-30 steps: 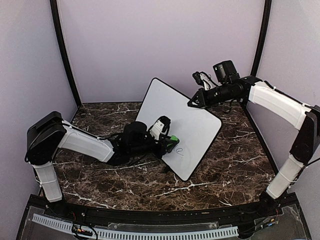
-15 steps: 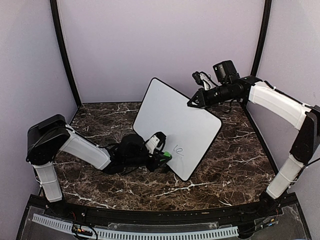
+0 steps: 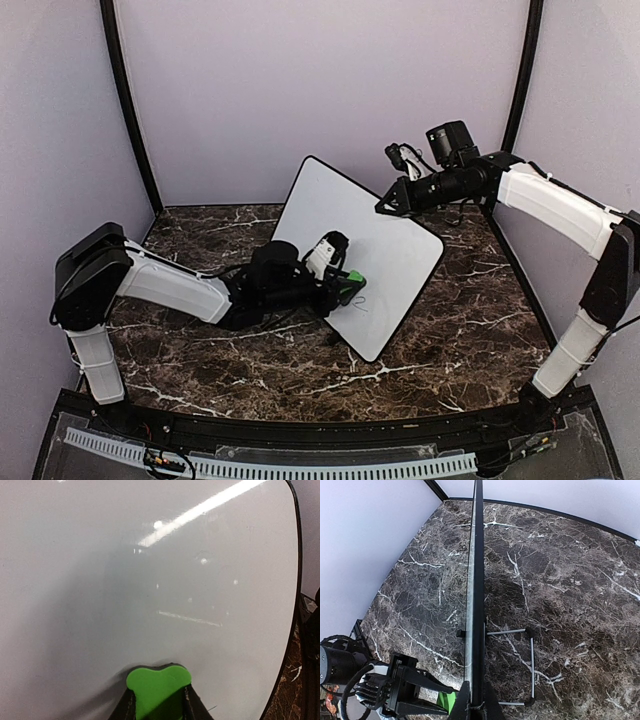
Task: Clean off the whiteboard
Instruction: Erase the whiteboard from the whiteboard stand.
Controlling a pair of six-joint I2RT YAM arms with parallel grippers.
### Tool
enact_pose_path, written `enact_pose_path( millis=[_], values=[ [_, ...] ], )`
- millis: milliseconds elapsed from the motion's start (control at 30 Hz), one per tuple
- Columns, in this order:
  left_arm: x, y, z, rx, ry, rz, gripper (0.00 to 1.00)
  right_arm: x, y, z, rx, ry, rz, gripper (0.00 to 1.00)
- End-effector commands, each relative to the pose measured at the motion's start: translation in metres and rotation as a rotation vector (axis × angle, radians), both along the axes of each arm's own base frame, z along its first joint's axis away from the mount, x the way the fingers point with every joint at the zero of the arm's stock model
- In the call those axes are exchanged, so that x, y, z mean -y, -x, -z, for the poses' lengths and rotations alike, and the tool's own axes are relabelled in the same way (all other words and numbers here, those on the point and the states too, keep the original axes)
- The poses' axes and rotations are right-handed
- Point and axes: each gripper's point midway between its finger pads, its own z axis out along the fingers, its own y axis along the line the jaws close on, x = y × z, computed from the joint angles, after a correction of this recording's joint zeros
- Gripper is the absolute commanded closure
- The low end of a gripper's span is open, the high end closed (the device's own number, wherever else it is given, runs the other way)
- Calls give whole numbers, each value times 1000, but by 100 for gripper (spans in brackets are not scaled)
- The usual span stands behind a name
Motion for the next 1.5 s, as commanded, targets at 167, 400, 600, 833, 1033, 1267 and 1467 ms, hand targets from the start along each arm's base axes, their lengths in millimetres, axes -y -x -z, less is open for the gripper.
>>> enact_pose_path(
  millis=[167,400,600,833,1033,1267,1467],
  values=[
    [-25,13,56,-74,-97,-24,100,-13,48,49,-166,87,-150,100],
    [-42,33,87,-124,-154,-5,100,-15,46,51,-170,88,-152,100],
    [-22,29,61,-97,-89,23,100,-16,47,52,-175,89,-153,100],
    [6,19,14,-27,-19,60,100,-15,47,52,-175,90,-154,100],
    [11,16,8,-17,-18,67,100,-16,46,53,-177,91,-154,100],
    [-10,24,49,-84,-84,30,100,-16,46,51,-174,90,-155,100],
    [-28,39,78,-137,-123,19,100,-15,47,51,-172,90,-155,100]
  ],
)
